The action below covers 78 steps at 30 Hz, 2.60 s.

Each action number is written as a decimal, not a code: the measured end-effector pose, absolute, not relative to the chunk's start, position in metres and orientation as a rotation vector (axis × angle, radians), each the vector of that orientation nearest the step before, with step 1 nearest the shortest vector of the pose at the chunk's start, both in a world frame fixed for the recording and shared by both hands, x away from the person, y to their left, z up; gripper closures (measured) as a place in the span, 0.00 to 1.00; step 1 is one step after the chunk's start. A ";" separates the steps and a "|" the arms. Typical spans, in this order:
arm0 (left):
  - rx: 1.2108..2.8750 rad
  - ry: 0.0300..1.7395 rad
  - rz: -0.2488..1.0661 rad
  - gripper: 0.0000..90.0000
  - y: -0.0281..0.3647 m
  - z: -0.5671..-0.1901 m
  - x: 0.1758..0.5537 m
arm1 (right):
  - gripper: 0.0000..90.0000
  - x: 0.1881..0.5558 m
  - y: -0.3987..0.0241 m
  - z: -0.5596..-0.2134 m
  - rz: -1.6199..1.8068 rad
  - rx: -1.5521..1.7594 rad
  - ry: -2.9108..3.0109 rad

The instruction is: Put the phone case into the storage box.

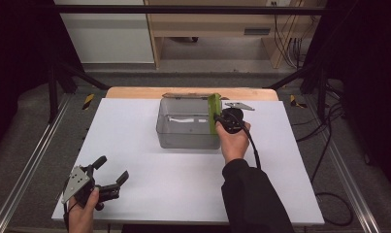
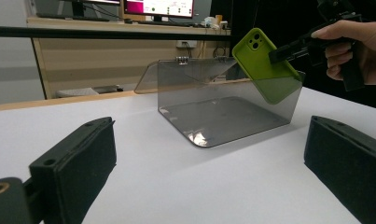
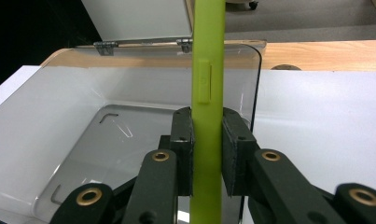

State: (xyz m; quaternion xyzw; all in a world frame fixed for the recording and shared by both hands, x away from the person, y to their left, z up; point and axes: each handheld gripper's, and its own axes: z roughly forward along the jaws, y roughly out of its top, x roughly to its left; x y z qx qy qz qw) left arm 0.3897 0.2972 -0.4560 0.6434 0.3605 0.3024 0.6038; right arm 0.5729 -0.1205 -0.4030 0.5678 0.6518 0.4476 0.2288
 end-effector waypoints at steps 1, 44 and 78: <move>1.489 0.835 0.699 0.02 0.297 -0.456 0.390 | 0.85 0.573 -0.120 -0.403 1.232 1.563 1.795; 1.493 0.831 0.698 0.03 0.297 -0.456 0.390 | 0.86 0.574 -0.116 -0.407 1.217 1.552 1.827; 1.497 0.824 0.694 0.03 0.295 -0.456 0.390 | 0.86 0.574 -0.113 -0.406 1.228 1.551 1.842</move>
